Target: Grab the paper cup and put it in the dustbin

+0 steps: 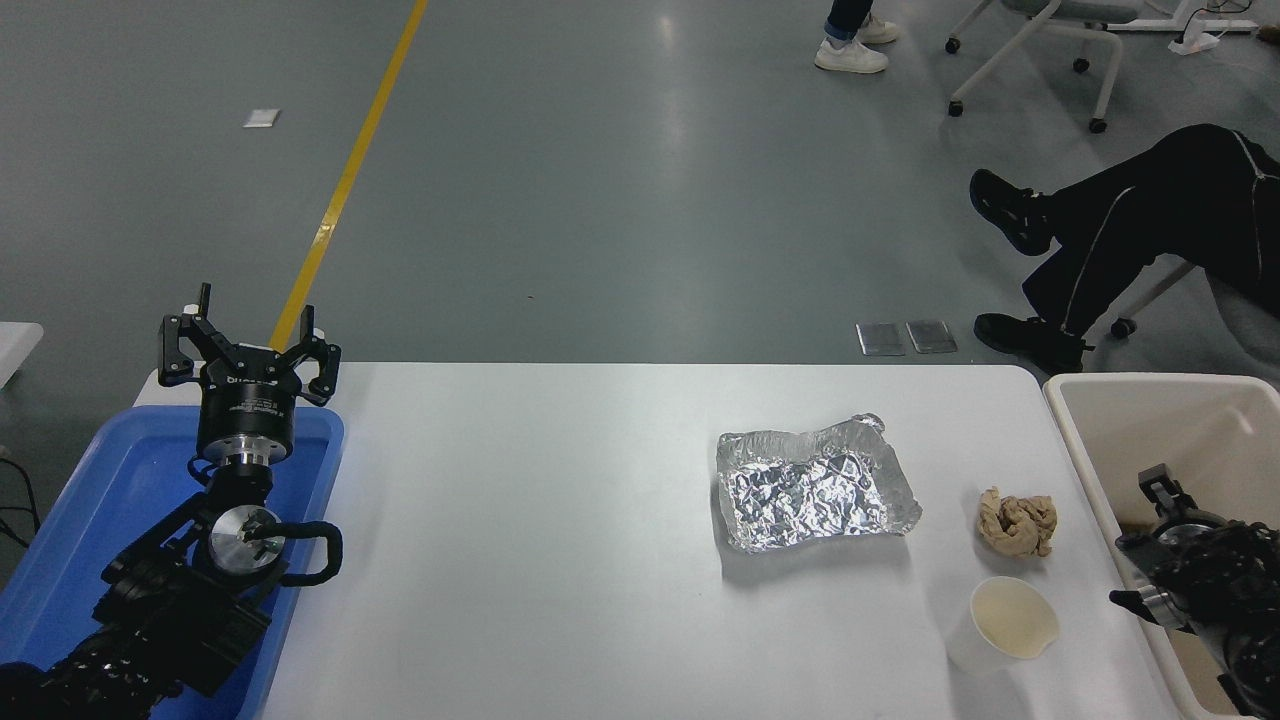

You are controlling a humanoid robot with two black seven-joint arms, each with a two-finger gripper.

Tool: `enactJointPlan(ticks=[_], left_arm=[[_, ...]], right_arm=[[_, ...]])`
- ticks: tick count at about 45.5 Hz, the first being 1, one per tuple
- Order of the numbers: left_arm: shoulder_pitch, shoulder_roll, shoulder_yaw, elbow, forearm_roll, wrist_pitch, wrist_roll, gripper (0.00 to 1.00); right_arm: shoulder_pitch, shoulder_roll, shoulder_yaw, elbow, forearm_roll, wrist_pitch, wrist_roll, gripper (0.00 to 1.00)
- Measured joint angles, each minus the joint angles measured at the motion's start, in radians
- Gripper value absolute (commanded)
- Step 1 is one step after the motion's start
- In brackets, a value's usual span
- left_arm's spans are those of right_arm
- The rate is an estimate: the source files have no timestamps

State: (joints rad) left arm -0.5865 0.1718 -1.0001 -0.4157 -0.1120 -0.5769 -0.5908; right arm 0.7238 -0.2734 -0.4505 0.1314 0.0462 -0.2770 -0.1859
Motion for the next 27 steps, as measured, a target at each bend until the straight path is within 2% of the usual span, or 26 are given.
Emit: enactJointPlan(ticks=[15,27], left_arm=[[0.000,-0.003,0.000,-0.001,0.000,-0.001,0.000,0.99],[-0.002,-0.004,0.000,-0.002,0.000,-0.001,0.000,0.99]], right_arm=[[0.255,-0.062,-0.182,0.255,-0.025,0.004,-0.001,1.00],[0.571,-0.109,-0.311,0.569,-0.021,0.030,-0.001,1.00]])
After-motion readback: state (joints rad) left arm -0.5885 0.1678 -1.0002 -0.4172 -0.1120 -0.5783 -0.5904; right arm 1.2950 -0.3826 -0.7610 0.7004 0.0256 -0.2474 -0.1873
